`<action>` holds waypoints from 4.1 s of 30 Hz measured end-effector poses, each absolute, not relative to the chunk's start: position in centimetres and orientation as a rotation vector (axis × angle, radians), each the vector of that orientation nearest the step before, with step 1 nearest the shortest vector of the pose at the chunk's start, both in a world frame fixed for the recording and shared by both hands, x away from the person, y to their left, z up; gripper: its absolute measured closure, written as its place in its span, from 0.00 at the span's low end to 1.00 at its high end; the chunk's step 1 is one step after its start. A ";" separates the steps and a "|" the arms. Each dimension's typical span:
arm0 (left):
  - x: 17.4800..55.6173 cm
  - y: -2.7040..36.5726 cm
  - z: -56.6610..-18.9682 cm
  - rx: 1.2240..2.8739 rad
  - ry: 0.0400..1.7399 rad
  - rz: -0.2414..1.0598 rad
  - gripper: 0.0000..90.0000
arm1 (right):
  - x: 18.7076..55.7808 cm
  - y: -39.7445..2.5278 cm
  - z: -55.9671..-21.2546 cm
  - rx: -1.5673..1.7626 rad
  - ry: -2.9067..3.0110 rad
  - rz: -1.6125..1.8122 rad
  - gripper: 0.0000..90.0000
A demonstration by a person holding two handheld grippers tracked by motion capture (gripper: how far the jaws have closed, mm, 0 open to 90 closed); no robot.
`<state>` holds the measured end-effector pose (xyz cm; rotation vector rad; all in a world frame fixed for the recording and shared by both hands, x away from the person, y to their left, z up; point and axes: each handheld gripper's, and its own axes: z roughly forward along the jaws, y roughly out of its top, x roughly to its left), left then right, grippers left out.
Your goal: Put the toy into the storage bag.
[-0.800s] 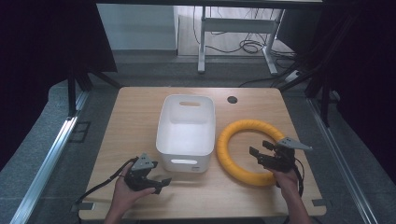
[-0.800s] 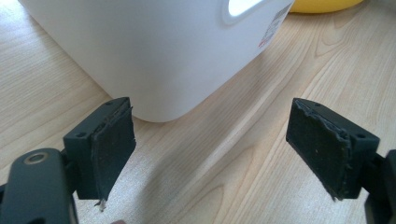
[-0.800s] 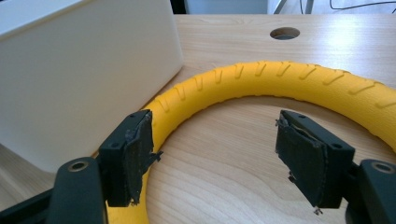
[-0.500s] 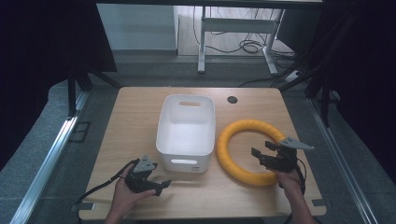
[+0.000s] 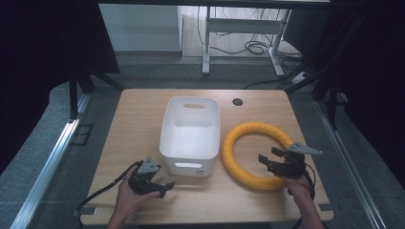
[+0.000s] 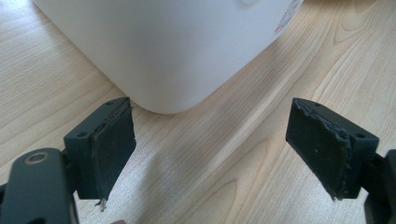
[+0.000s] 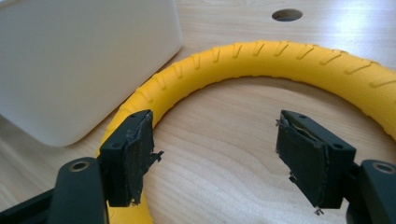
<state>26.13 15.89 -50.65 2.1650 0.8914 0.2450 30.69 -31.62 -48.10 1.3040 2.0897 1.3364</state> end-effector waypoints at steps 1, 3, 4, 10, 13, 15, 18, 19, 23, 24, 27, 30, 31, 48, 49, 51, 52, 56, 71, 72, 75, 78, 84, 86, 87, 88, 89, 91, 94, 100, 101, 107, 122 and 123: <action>26.1 15.9 -50.6 2.163 0.890 0.244 0.18 | 30.6 -31.6 -48.1 1.305 2.097 1.330 0.31; 26.1 15.9 -50.6 2.163 0.889 0.246 0.18 | 30.6 -31.5 -48.0 1.312 2.106 1.324 0.31; 26.1 16.0 -50.6 2.170 0.886 0.251 0.18 | 30.6 -31.3 -48.2 1.313 2.118 1.320 0.31; 26.0 16.1 -50.4 2.156 0.892 0.255 0.17 | 31.0 -30.9 -47.8 1.307 2.163 1.322 0.32; 26.0 16.0 -50.5 2.164 0.899 0.259 0.17 | 31.1 -30.8 -47.4 1.287 2.181 1.314 0.32; 26.0 16.0 -50.5 2.161 0.900 0.254 0.17 | 31.2 -30.6 -47.0 1.255 2.205 1.305 0.33; 26.0 15.9 -50.6 2.168 0.895 0.246 0.17 | 31.4 -30.0 -46.5 1.216 2.258 1.296 0.34; 26.0 15.9 -50.6 2.168 0.895 0.246 0.17 | 31.4 -30.0 -46.5 1.216 2.258 1.296 0.34; 26.0 15.9 -50.6 2.165 0.895 0.241 0.17 | 31.7 -28.0 -46.2 1.152 2.386 1.244 0.34; 26.0 15.9 -50.6 2.166 0.894 0.241 0.17 | 31.8 -27.6 -46.1 1.138 2.407 1.230 0.34; 26.0 15.9 -50.6 2.165 0.894 0.239 0.17 | 31.9 -26.9 -46.0 1.121 2.451 1.197 0.34; 26.0 15.8 -50.7 2.172 0.897 0.237 0.17 | 32.4 -25.6 -46.1 1.092 2.514 1.124 0.34; 26.0 15.7 -50.8 2.171 0.896 0.235 0.17 | 32.5 -25.2 -46.1 1.079 2.535 1.106 0.34; 26.0 15.8 -50.7 2.177 0.894 0.229 0.17 | 33.2 -21.4 -47.1 0.954 2.759 0.827 0.37; 26.0 15.8 -50.7 2.177 0.894 0.229 0.17 | 33.2 -21.4 -47.1 0.954 2.759 0.827 0.37; 26.0 15.8 -50.7 2.175 0.894 0.229 0.17 | 33.1 -20.8 -47.7 0.935 2.790 0.735 0.37; 26.0 15.8 -50.7 2.174 0.894 0.230 0.17 | 33.1 -20.7 -47.9 0.933 2.799 0.714 0.37; 26.0 15.8 -50.7 2.172 0.896 0.230 0.17 | 33.3 -20.4 -48.5 0.917 2.849 0.626 0.38; 26.0 15.7 -50.7 2.173 0.896 0.221 0.17 | 33.7 -19.5 -49.7 0.874 2.926 0.365 0.44; 26.0 15.7 -50.8 2.174 0.896 0.220 0.17 | 33.7 -19.4 -49.7 0.860 2.929 0.351 0.44; 26.0 15.7 -50.8 2.178 0.894 0.218 0.17 | 33.7 -19.3 -49.8 0.855 2.940 0.330 0.46; 26.0 15.6 -50.8 2.180 0.893 0.217 0.17 | 33.8 -19.1 -49.9 0.847 2.945 0.299 0.47; 26.0 15.6 -50.9 2.184 0.896 0.219 0.17 | 33.9 -18.9 -50.1 0.853 2.967 0.262 0.51; 26.0 15.6 -50.9 2.183 0.896 0.216 0.17 | 33.9 -18.8 -50.1 0.850 2.972 0.257 0.53; 26.0 15.6 -50.9 2.182 0.896 0.216 0.17 | 34.0 -18.8 -50.1 0.848 2.974 0.253 0.53; 26.0 15.6 -50.9 2.182 0.896 0.216 0.17 | 34.0 -18.8 -50.1 0.850 2.981 0.261 0.53; 26.0 15.6 -50.9 2.180 0.895 0.216 0.17 | 34.1 -19.0 -50.0 0.867 2.988 0.273 0.54; 26.0 15.7 -50.8 2.179 0.893 0.217 0.17 | 34.4 -19.4 -50.0 0.901 3.012 0.327 0.54; 26.0 15.7 -50.8 2.180 0.893 0.221 0.17 | 34.6 -19.9 -49.6 0.927 3.023 0.380 0.54; 26.0 15.7 -50.8 2.178 0.895 0.219 0.17 | 35.0 -20.9 -48.3 0.960 3.019 0.525 0.54; 26.0 15.7 -50.8 2.178 0.895 0.218 0.17 | 35.1 -21.1 -48.0 0.982 3.014 0.560 0.54; 26.0 15.7 -50.8 2.169 0.891 0.209 0.17 | 35.7 -22.7 -46.0 1.039 2.979 0.764 0.54; 26.0 15.7 -50.8 2.167 0.890 0.208 0.17 | 36.7 -25.9 -42.6 1.151 2.837 1.114 0.55; 26.0 15.7 -50.8 2.167 0.891 0.209 0.17 | 36.8 -26.2 -42.4 1.158 2.821 1.142 0.55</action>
